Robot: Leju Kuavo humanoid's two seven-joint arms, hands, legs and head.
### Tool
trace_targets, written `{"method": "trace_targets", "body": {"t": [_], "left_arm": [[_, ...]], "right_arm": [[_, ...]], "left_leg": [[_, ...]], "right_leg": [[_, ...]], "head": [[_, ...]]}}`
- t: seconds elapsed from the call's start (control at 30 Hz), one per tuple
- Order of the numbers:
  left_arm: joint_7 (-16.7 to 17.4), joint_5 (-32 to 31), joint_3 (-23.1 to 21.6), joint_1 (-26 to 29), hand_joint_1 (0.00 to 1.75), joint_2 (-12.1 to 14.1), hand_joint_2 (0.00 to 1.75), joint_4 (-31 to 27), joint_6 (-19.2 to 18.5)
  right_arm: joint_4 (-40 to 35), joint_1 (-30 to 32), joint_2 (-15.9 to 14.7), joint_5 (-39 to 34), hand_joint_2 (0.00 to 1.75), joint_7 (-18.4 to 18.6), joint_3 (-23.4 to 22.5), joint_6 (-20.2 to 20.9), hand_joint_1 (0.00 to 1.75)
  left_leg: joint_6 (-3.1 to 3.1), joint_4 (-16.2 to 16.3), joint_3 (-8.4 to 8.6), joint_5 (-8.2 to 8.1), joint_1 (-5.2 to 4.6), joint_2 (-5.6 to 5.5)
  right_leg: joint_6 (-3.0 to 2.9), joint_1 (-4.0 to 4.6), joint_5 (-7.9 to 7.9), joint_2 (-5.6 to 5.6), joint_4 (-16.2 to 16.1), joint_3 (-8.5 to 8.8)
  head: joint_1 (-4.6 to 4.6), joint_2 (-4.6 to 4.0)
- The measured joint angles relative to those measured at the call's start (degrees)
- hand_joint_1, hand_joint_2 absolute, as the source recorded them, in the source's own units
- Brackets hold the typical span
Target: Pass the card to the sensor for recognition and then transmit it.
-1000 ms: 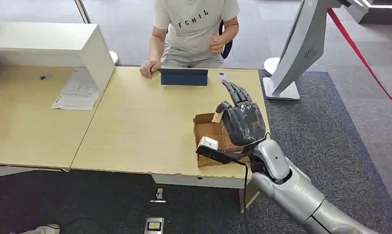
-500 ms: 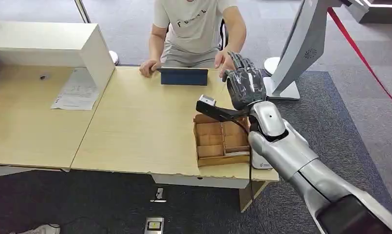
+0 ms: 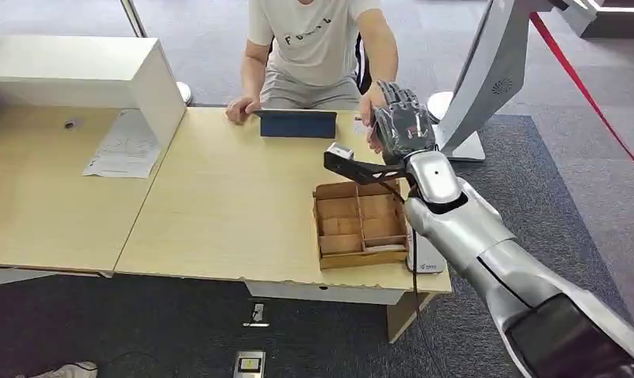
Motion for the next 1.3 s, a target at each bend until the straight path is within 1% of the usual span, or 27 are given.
{"method": "trace_targets", "body": {"t": [0.03, 0.07, 0.13, 0.17, 0.3, 0.47, 0.6, 0.73, 0.8, 0.83, 0.93, 1.0, 1.07, 1.13, 1.17, 1.2, 1.23, 1.3], "left_arm": [[0.09, 0.0, -0.02, 0.01, 0.0, 0.0, 1.75, 0.0, 0.0], [0.17, 0.0, -0.02, 0.01, 0.0, 0.0, 1.75, 0.0, 0.0], [0.44, -0.02, -0.02, -0.02, 0.0, 0.0, 1.75, 0.0, 0.0], [0.52, -0.02, -0.02, -0.03, 0.0, 0.0, 1.75, 0.0, 0.0], [0.59, -0.04, -0.04, -0.06, 0.0, 0.0, 1.75, 0.0, 0.0], [0.66, -0.28, -0.04, -0.14, 0.0, 0.0, 1.75, 0.0, 0.0], [0.7, -0.24, -0.46, -0.13, 0.0, -0.07, 1.75, 0.0, 0.04], [0.35, -0.22, -0.77, -0.1, 0.0, -0.07, 1.75, 0.0, 0.2], [0.31, -0.26, -0.9, -0.1, 0.0, -0.07, 1.75, 0.0, 0.26], [0.31, -0.17, -0.92, -0.09, 0.0, -0.07, 1.75, 0.0, 0.59], [-0.02, 0.11, -0.92, 0.15, 0.0, -0.02, 1.75, 0.0, 0.92], [-0.7, 0.72, -0.92, 0.31, 0.0, 0.02, 1.75, 0.0, 1.22], [-1.53, 1.18, -0.9, 0.59, 0.0, 0.02, 1.75, 0.0, 1.33], [-2.56, 1.46, -0.87, 0.88, 0.0, 0.07, 1.75, 0.0, 1.4], [-2.89, 1.66, -0.87, 1.01, 0.0, 0.07, 1.75, 0.0, 1.4], [-3.19, 1.84, -0.87, 1.17, 0.0, 0.07, 1.75, 0.0, 1.42], [-3.47, 2.01, -0.85, 1.26, 0.0, 0.09, 1.75, 0.0, 1.49], [-3.5, 2.25, -0.85, 1.25, 0.0, 0.09, 1.75, 0.0, 1.77]], "right_arm": [[0.5, -0.01, 0.07, 0.06, 1.75, 0.0, 0.15, -0.02, 0.31], [0.89, 0.0, 0.11, 0.24, 1.75, 0.0, 0.33, -0.11, 0.0], [1.4, 0.04, 0.13, 0.5, 1.75, -0.09, 0.66, -0.31, 0.0], [1.68, 0.04, 0.13, 0.68, 0.0, -0.2, 0.83, -0.42, 0.0], [2.32, 0.16, 0.13, 1.03, 0.0, -1.88, 1.31, -0.68, 0.0], [2.99, 0.24, 0.11, 1.24, 0.0, -2.01, 2.01, -0.57, 0.0], [3.47, 0.26, -0.06, 2.66, 0.0, -1.12, 2.58, -0.98, 0.0], [3.06, 0.43, -1.99, 2.77, 0.0, -0.02, 2.53, -4.37, 0.0], [1.94, 0.93, -4.03, 2.05, 0.0, 1.14, 2.23, -5.38, 0.0], [1.25, 1.4, -5.55, 0.75, 0.0, 1.83, 1.86, -6.01, 0.0], [-0.88, 3.48, -10.45, -4.34, 0.0, 2.21, -0.13, -8.0, 0.0], [-2.19, 5.56, -13.67, -11.78, 0.0, 1.64, -2.28, -9.84, 0.0], [-3.0, 7.96, -16.5, -19.2, 0.0, 0.57, -5.13, -10.71, 0.0], [-3.0, 10.75, -18.97, -29.16, 0.0, -2.53, -8.3, -10.89, 0.0], [-2.97, 12.26, -19.89, -32.93, 0.0, -3.59, -9.89, -11.02, 0.0], [-2.85, 13.94, -21.02, -36.29, 0.0, -5.56, -11.88, -11.32, 0.0], [-2.65, 15.51, -21.77, -40.46, 0.0, -8.1, -13.5, -11.8, 0.0], [-1.9, 18.87, -22.58, -48.67, 0.0, -11.74, -16.86, -12.24, 0.0]], "left_leg": [[0.0, 0.0, 0.0, 0.0, 0.0, 0.0], [0.0, 0.0, 0.01, 0.0, 0.0, 0.0], [0.0, 0.0, 0.0, 0.0, 0.0, 0.0], [0.0, 0.0, 0.01, 0.0, 0.0, 0.0], [0.0, 0.0, 0.01, 0.0, 0.0, 0.0], [0.0, 0.0, 0.02, 0.0, 0.0, 0.01], [0.0, 0.02, 0.05, 0.0, 0.0, 0.02], [0.0, 0.04, 0.06, 0.0, 0.0, 0.02], [0.0, 0.08, 0.08, 0.0, 0.0, 0.0], [0.0, 0.08, 0.05, 0.0, 0.0, -0.04], [0.01, 0.13, 0.0, -0.01, -0.02, -0.12], [0.04, 0.13, 0.02, -0.03, -0.02, -0.09], [0.06, 0.14, 0.01, -0.05, -0.03, -0.09], [0.06, 0.15, 0.01, -0.05, -0.01, -0.11], [0.06, 0.14, -0.01, -0.05, -0.01, -0.13], [0.07, 0.14, -0.03, -0.05, -0.02, -0.15], [0.07, 0.13, -0.06, -0.05, -0.01, -0.16], [0.06, 0.13, -0.03, -0.06, 0.01, -0.14]], "right_leg": [[0.0, 0.0, 0.0, 0.0, 0.0, 0.0], [0.0, 0.0, 0.0, 0.0, 0.0, 0.0], [0.0, 0.0, 0.0, 0.0, 0.0, -0.01], [0.0, 0.0, 0.0, 0.0, 0.0, -0.01], [0.0, 0.0, 0.0, 0.0, 0.0, -0.01], [0.0, 0.0, 0.0, 0.0, 0.0, -0.01], [0.0, 0.0, 0.0, 0.0, -0.01, -0.02], [0.0, 0.0, 0.0, 0.0, -0.04, -0.02], [0.0, 0.0, 0.0, 0.0, -0.09, -0.01], [0.0, 0.0, 0.0, -0.04, -0.09, 0.02], [0.02, -0.01, 0.02, -0.12, -0.11, 0.06], [0.08, -0.01, 0.05, -0.09, -0.15, 0.08], [0.09, -0.02, 0.06, -0.08, -0.18, 0.08], [0.1, -0.01, 0.06, -0.1, -0.22, 0.11], [0.1, -0.01, 0.05, -0.15, -0.22, 0.11], [0.1, -0.01, 0.05, -0.17, -0.22, 0.08], [0.1, -0.01, 0.06, -0.17, -0.21, 0.08], [0.1, 0.0, 0.06, -0.15, -0.21, 0.08]], "head": [[0.0, 0.0], [0.0, 0.0], [0.0, 0.0], [0.0, 0.0], [0.0, 0.0], [0.0, 0.0], [0.0, 0.0], [0.0, 0.0], [0.0, 0.0], [-0.02, 0.0], [0.04, 0.0], [0.0, 0.0], [0.0, 0.0], [0.0, 0.0], [0.02, 0.0], [0.0, 0.0], [0.0, 0.0], [0.0, 0.0]]}}
